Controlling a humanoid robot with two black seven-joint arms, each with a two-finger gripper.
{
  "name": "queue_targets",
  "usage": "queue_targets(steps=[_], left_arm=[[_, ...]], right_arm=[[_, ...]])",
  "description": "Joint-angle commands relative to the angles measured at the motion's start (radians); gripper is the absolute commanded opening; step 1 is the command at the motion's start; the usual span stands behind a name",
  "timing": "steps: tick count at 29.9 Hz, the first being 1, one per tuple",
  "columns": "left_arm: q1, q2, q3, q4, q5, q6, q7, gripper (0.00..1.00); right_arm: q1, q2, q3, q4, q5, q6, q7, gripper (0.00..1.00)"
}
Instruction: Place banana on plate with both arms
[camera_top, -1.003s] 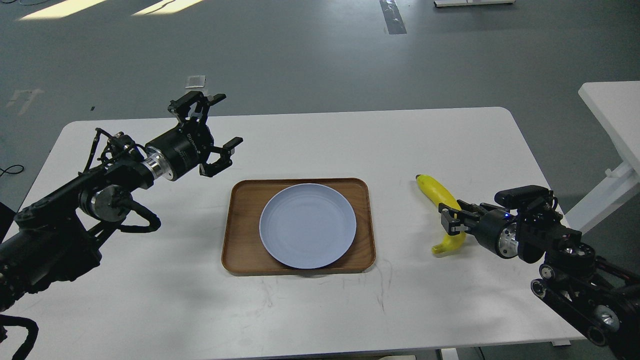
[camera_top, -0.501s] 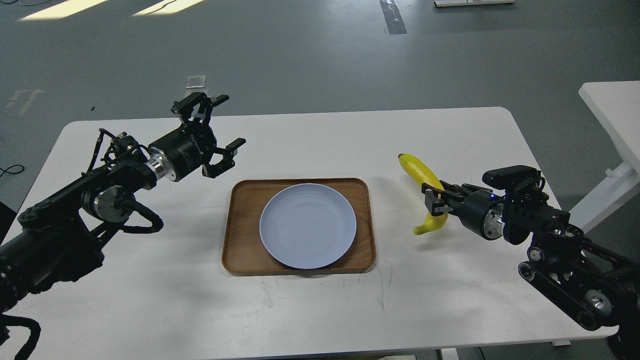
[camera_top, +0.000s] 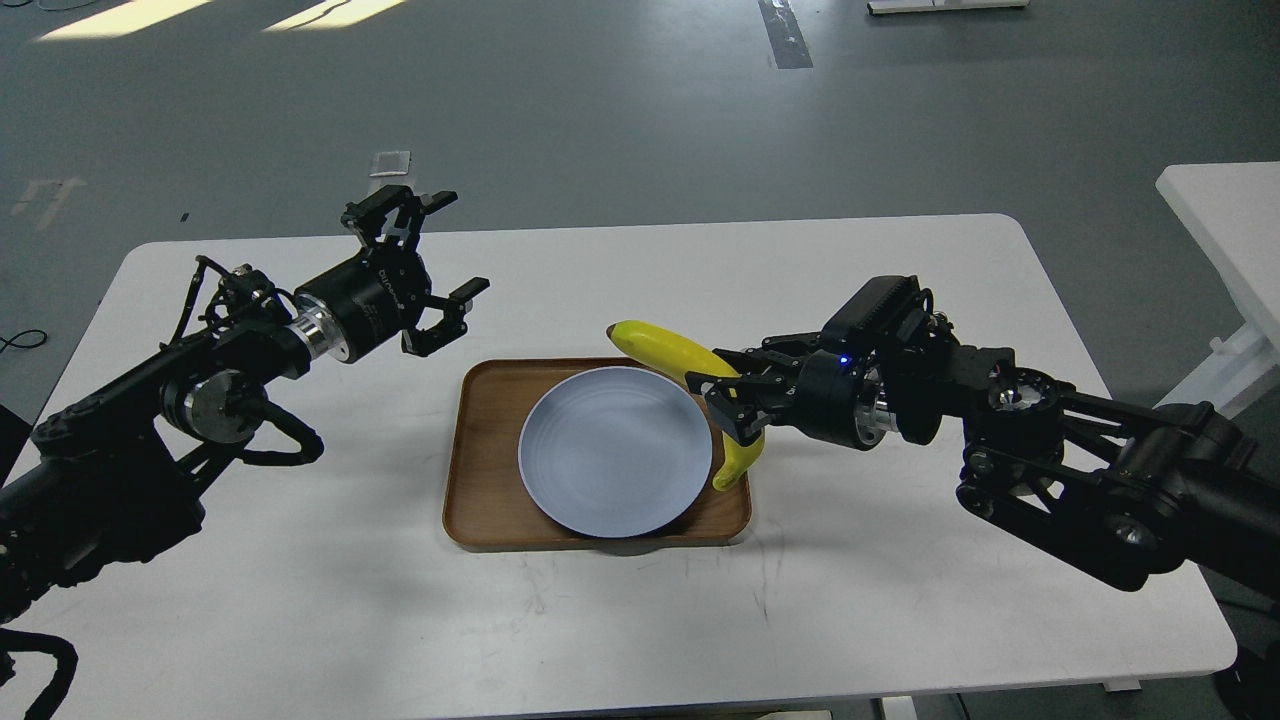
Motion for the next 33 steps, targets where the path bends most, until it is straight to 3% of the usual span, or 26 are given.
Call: queue_targets(steps=[1,18,21,22,23,25,26,27,33], left_arm=[[0.002,0.004,0.000,0.000,0.000,0.000,-0.004,0.98],[0.016,0.024,0.000,0.000,0.000,0.000,-0.010,0.98],[0.018,0.024,0.000,-0.001,0.000,0.000,-0.010,0.98],[0.018,0.024,0.000,-0.001,0.000,0.000,-0.010,0.98],[0.018,0.024,0.000,-0.001,0.000,0.000,-0.008,0.98],[0.018,0.021,0.000,-0.001,0.000,0.000,-0.007,0.98],[0.018,0.020,0.000,-0.001,0.000,0.000,-0.004,0.98],[0.018,0.018,0.000,-0.001,0.000,0.000,-0.002,0.98],[0.013,0.018,-0.002,-0.001,-0.002,0.000,0.003,0.98]], right_arm=[[0.012,0.029,-0.021,-0.034,0.001,0.000,0.003,0.00],[0.041,0.184,-0.092,-0.181,0.001,0.000,0.003,0.00],[0.039,0.188,-0.090,-0.189,0.003,-0.006,-0.002,0.24],[0.041,0.189,-0.086,-0.197,0.004,-0.008,-0.006,0.46],[0.041,0.189,-0.083,-0.197,0.006,-0.008,-0.008,0.55],[0.043,0.189,-0.075,-0.197,0.021,-0.012,-0.008,0.83],[0.041,0.189,-0.070,-0.195,0.023,-0.015,-0.009,0.90],[0.036,0.189,-0.052,-0.195,0.024,-0.021,-0.009,0.96],[-0.020,0.233,0.066,-0.192,0.141,-0.024,-0.038,0.98]])
